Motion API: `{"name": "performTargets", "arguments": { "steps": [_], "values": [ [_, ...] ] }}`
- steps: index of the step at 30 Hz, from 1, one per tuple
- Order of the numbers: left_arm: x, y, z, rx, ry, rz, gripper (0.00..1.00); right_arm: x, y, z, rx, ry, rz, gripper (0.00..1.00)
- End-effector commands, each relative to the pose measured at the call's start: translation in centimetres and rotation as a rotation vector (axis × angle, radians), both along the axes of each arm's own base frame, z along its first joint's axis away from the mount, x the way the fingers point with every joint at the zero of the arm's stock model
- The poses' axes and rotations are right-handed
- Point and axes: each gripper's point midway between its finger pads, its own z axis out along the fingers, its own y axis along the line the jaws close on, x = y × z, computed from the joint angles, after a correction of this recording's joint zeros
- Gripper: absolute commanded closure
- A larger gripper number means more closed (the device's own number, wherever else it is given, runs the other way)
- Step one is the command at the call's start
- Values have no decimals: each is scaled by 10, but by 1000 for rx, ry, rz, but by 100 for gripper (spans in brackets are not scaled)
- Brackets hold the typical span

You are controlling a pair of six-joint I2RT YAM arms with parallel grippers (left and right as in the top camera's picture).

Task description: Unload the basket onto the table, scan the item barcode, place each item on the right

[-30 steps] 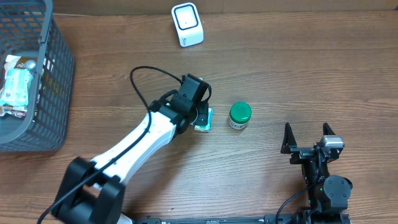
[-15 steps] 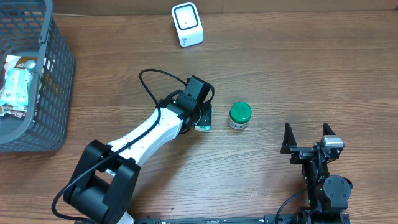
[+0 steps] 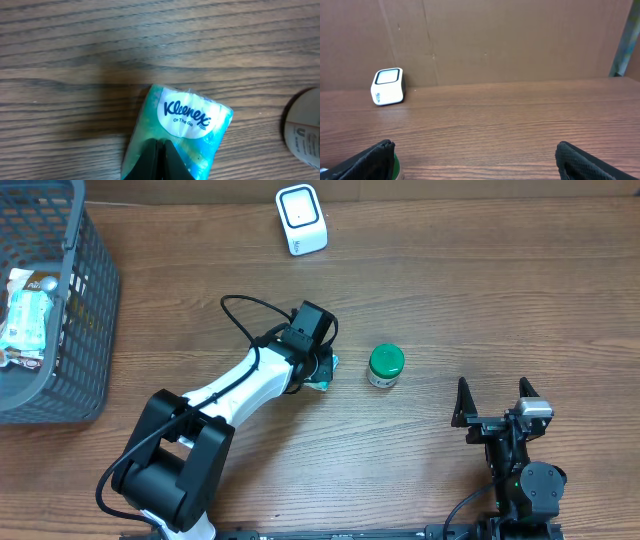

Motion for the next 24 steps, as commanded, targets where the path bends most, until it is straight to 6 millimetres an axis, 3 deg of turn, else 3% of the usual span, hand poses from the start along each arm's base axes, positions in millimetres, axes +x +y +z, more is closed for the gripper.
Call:
{"name": "performTargets", "arguments": {
  "steps": [1,9,16,20,24],
  "values": [
    [3,6,-2,18,2,30,96,0,-2,-2,3,-3,-13,0],
    [5,14,0,61,-14,42,96,0,-2,-2,3,-3,-13,0],
    [32,25,52,153,-126,63,95,0,-2,-2,3,-3,-13,0],
    [31,15,65,170,-126,-22,91,0,-3,-2,3,-3,-13,0],
    [18,-8,63,178,-128,-185,90,0,-3,-2,3,-3,-13,0]
  ]
}}
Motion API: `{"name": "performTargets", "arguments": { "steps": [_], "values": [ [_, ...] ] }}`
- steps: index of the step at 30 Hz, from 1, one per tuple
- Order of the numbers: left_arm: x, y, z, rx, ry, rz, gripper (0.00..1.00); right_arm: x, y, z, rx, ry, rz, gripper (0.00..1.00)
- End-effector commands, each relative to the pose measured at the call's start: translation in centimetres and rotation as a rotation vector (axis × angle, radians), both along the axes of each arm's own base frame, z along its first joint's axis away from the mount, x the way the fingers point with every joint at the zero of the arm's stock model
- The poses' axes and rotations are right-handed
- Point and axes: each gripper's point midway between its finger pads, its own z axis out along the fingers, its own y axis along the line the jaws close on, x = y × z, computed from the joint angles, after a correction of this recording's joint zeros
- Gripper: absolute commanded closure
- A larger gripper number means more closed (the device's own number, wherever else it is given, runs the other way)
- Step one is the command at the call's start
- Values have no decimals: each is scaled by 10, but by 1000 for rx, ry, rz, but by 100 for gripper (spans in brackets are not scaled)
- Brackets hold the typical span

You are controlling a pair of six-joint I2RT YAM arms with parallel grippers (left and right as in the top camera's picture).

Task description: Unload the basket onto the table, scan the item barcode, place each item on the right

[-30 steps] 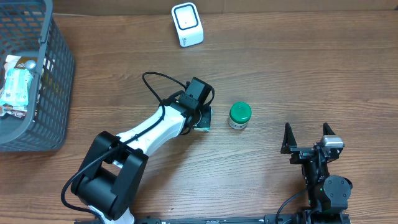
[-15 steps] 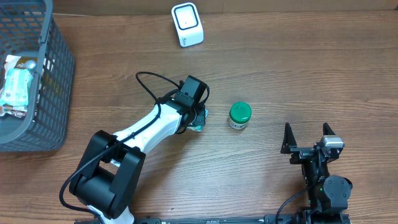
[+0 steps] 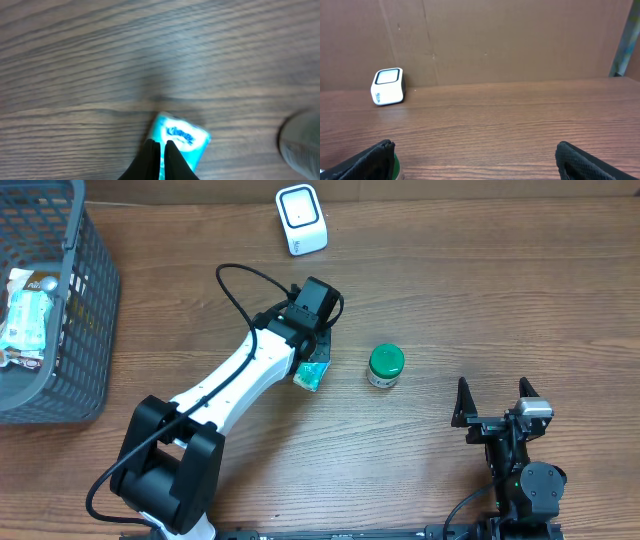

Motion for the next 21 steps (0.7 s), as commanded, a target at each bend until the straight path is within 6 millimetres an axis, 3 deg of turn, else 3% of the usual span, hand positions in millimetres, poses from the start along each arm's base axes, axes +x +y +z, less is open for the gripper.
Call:
{"name": "performTargets", "arguments": {
  "steps": [1,9,13,21],
  "values": [
    [-10,-24,12,49,-36,-206,89,0,-2,-2,3,-3,-13,0],
    [-22,-36,10,159,-74,-275,79,0,-2,-2,3,-3,-13,0],
    [-24,-33,7,175,-73,-273,65,0,-2,-2,3,-3,-13,0],
    [-31,-28,-4,184,-47,-265,67,0,-3,-2,3,-3,-13,0]
  ]
}}
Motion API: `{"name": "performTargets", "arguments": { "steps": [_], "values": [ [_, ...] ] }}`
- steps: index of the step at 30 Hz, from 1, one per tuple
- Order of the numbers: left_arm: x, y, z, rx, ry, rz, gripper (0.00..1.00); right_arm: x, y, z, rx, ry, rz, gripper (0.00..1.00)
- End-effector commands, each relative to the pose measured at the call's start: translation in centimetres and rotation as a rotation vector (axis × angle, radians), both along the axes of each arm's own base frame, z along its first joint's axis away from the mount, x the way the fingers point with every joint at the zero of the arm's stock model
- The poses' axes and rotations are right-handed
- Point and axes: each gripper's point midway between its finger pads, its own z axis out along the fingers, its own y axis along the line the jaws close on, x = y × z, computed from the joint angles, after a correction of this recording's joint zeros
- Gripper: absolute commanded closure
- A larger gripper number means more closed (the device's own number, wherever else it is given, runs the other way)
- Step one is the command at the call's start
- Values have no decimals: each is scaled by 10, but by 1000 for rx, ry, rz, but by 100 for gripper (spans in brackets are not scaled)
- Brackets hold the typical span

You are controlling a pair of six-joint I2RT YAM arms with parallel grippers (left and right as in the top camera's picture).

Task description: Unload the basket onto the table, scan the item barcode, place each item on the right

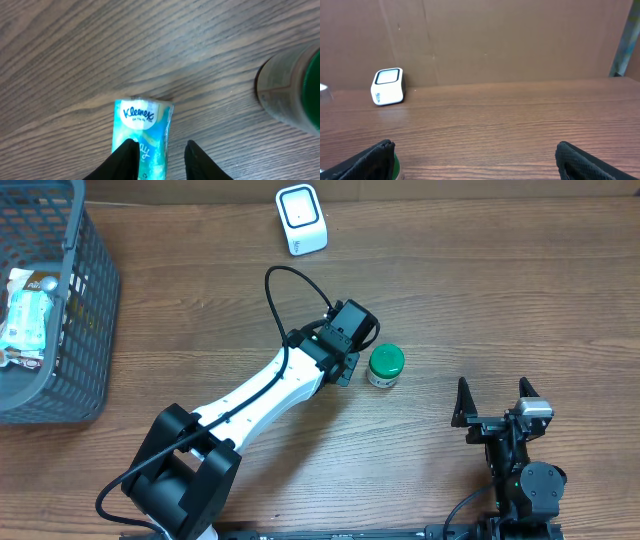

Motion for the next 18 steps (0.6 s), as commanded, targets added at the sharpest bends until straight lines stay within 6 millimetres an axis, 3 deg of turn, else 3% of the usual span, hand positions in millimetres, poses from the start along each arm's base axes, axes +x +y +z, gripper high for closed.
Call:
{"name": "performTargets", "arguments": {
  "steps": [1,9,18],
  "values": [
    [-3,8,-3,20,-4,14,68,0,-3,-2,3,-3,-13,0],
    [-7,11,-18,16,-4,22,70,0,-2,-2,3,-3,-13,0],
    [-7,11,-22,0,-10,46,71,0,-2,-2,3,-3,-13,0]
  ]
}}
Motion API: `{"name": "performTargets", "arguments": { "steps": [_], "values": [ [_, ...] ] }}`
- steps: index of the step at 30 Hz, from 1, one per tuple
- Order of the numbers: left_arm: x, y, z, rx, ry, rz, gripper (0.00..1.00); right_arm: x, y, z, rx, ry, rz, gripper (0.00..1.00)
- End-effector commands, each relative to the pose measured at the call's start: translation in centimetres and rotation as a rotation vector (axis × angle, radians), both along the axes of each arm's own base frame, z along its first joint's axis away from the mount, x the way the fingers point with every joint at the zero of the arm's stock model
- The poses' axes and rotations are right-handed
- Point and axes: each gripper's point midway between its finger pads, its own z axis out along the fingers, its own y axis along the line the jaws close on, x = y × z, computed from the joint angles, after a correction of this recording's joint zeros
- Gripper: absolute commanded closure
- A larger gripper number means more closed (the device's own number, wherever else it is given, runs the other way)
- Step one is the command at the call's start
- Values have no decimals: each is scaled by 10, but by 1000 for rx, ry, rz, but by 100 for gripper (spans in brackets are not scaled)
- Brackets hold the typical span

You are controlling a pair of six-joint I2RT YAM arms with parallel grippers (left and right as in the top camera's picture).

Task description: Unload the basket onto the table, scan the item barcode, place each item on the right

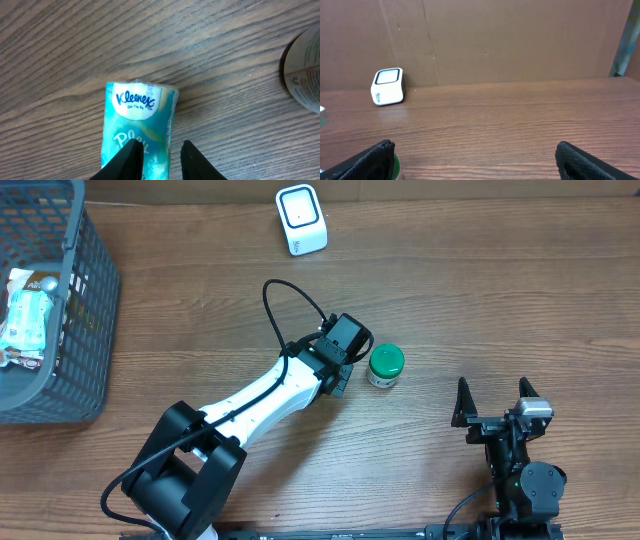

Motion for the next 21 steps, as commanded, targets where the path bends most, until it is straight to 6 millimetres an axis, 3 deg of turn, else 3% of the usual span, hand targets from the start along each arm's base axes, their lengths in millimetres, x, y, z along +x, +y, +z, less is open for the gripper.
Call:
{"name": "performTargets", "arguments": {
  "steps": [1,12,21],
  "values": [
    [3,2,5,-9,-25,31,71,0,-2,-2,3,-3,-13,0],
    [5,13,-1,18,-53,87,72,0,-2,-2,3,-3,-13,0],
    [6,7,-4,-7,-59,80,71,0,-2,-2,3,-3,-13,0]
  ]
}}
